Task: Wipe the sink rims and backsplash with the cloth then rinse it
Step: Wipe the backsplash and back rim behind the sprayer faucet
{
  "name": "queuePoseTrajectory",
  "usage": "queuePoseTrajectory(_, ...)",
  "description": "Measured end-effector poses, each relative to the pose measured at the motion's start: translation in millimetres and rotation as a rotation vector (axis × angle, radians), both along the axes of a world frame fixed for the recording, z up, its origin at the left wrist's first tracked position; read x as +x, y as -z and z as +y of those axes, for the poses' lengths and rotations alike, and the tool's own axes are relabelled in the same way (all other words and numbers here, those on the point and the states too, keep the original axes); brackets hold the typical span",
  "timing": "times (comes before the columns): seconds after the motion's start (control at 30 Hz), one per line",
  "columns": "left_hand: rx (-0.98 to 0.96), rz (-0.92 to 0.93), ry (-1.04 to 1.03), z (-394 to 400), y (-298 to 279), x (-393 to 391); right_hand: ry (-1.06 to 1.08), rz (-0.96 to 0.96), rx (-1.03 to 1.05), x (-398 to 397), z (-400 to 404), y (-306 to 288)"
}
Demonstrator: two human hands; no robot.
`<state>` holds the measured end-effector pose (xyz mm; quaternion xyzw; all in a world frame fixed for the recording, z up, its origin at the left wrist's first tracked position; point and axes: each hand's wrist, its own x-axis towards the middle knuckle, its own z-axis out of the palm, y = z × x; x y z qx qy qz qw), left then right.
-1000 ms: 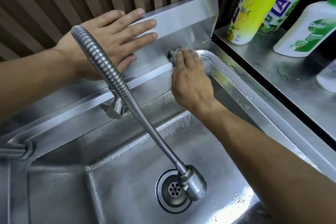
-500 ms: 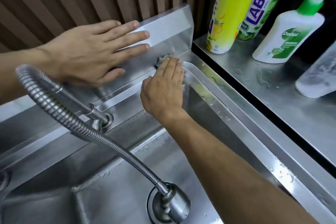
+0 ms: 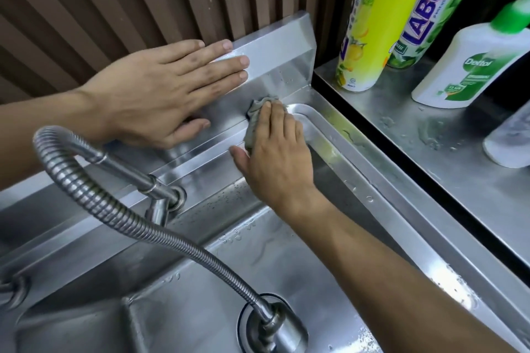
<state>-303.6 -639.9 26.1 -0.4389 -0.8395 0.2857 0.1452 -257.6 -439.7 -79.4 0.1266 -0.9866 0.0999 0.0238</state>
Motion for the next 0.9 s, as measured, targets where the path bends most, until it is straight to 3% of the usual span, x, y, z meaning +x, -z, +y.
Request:
queuePoseTrajectory(0.13,-0.004,0.014,-0.003,-1.3,0.2,1.1,-0.023,-0.11,0.071,-2.0,-0.3,-6.8)
queuePoseTrajectory(0.27,0.0,0.021,-0.009,-1.9,-0.2,1.9,0.115,-0.062,0.037,-11.5,-0.8,-3.4)
queuePoseTrajectory(0.4,-0.008,0.015,-0.026,0.2,-0.8,3.1,0.103,-0.092,0.016,-16.0,2.3,-4.3)
queuePoseTrajectory(0.5,0.005,0.01,-0.035,2.4,-1.8,5.0,0.103,-0.105,-0.218,-23.4,15.9,-18.8)
queuePoseTrajectory(0.6,0.017,0.005,-0.038,3.1,-2.7,5.4,0.095,-0.146,-0.698,-21.0,34.6,-28.5)
queuePoseTrajectory(0.63,0.015,0.008,-0.04,3.1,-2.6,5.5,0.084,-0.152,-0.758,-16.9,38.8,-25.2)
queuePoseTrajectory(0.7,0.01,0.008,-0.041,3.1,-2.8,5.3,0.109,-0.079,-0.607,-9.2,42.8,-11.4)
queuePoseTrajectory(0.77,0.014,0.008,-0.042,3.4,-2.9,5.8,0.177,0.134,-0.41,-7.5,46.9,-5.3)
queuePoseTrajectory(0.83,0.011,0.013,-0.047,3.6,-2.9,6.0,0.061,0.284,-0.339,-13.4,52.1,-7.1)
queuePoseTrajectory(0.9,0.002,0.01,-0.049,4.5,-2.9,5.8,-0.062,0.24,-0.311,-17.2,53.7,-4.5)
